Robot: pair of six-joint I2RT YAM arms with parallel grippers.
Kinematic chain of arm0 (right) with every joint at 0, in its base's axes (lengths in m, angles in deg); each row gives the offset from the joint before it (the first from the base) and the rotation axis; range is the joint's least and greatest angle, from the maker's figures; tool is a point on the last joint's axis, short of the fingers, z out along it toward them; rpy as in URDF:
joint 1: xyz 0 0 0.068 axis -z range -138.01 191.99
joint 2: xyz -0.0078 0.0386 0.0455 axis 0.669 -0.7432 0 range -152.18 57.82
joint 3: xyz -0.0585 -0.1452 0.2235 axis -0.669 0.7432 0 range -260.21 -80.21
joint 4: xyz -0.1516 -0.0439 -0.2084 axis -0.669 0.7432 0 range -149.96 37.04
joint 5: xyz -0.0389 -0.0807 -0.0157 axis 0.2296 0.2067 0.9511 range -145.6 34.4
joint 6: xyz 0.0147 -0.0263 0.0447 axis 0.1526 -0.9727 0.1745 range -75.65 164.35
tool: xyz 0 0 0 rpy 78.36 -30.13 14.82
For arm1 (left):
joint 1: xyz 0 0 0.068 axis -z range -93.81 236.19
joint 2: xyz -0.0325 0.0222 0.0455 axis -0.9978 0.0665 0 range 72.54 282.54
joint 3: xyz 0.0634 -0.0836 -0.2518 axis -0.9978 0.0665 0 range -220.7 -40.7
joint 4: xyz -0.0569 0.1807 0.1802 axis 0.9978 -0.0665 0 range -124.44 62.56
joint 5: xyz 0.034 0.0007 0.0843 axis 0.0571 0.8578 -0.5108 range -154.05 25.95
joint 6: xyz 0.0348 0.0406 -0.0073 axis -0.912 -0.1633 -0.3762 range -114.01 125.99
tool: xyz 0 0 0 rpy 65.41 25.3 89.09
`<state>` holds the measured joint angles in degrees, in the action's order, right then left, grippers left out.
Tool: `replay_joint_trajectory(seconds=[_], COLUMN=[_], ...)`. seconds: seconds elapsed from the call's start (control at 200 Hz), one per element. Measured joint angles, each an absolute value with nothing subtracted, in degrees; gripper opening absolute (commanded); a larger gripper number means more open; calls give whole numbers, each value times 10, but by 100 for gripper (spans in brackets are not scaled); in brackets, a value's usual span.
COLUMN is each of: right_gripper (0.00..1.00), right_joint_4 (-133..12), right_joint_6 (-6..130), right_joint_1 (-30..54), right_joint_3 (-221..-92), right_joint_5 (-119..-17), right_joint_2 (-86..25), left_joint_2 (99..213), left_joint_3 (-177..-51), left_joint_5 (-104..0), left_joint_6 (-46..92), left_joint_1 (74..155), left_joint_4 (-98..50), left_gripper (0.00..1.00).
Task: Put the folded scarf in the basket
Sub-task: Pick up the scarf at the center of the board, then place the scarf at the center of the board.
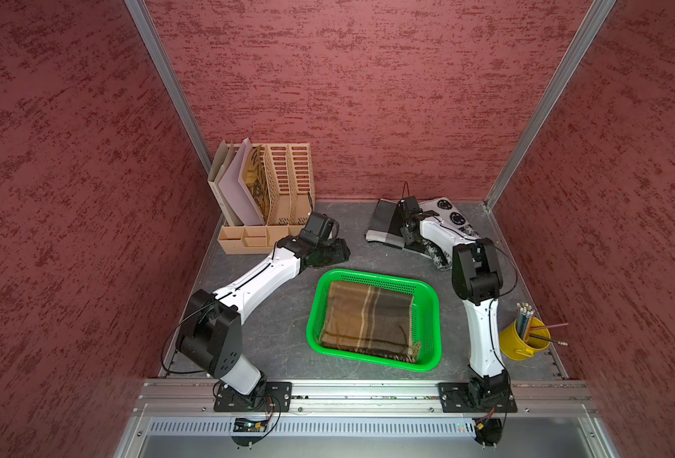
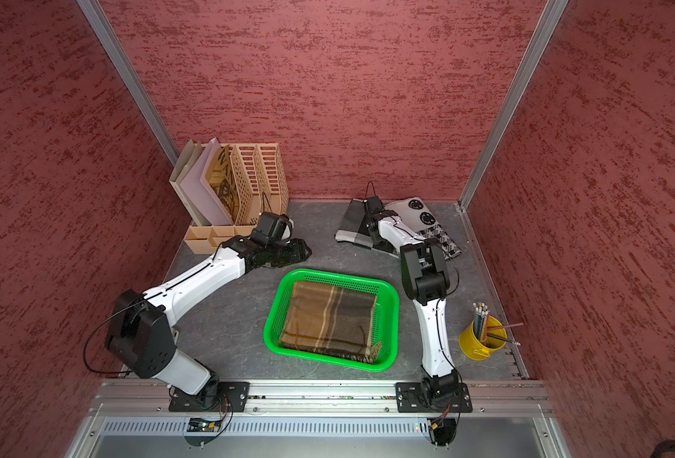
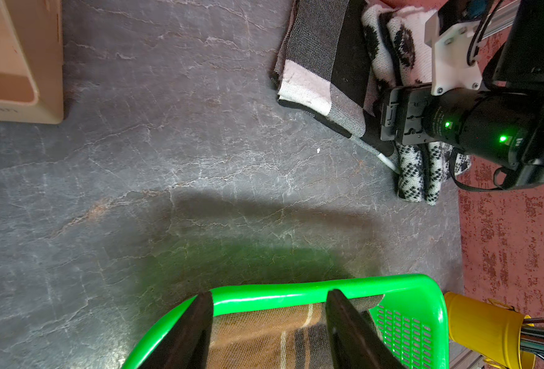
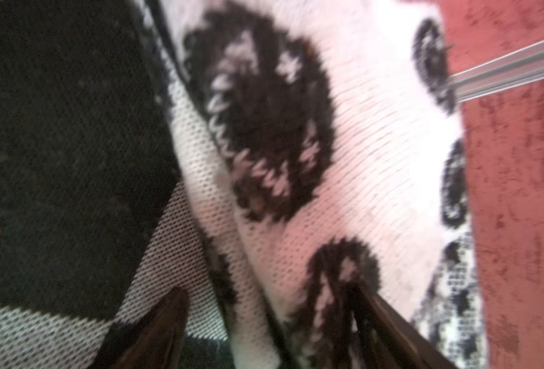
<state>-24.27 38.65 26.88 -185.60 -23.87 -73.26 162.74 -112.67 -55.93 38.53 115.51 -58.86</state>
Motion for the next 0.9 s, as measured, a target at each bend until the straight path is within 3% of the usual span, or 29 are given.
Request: replay_joint_trajectory(seconds=[0.125, 0.296, 0.516, 0.686, 0.902], right_gripper=[69, 85, 82, 46, 11], right_joint_4=[-250, -244, -236, -228, -245], right_joint_6=[379, 378, 391, 400, 406], right_joint_1=[268, 268, 269, 271, 276], right_joint_3=[-1862, -1881, -1881, -1905, -1887], right_joint_5=[-219, -213, -218, -216, -213], right_joint_2=[-733, -736, -752, -782, -765], left_joint_2=[1627, 1627, 1627, 1627, 1627], left_joint_3=[-1127, -1127, -1127, -1127, -1127], left_joint_5=[-559, -559, -559, -559, -559], left_joint_6=[385, 385, 385, 385, 385], left_joint_1=[1155, 1155, 1155, 1155, 1155], left_joint_4=[-589, -589, -589, -589, -589], left_gripper=[59, 59, 59, 59, 59])
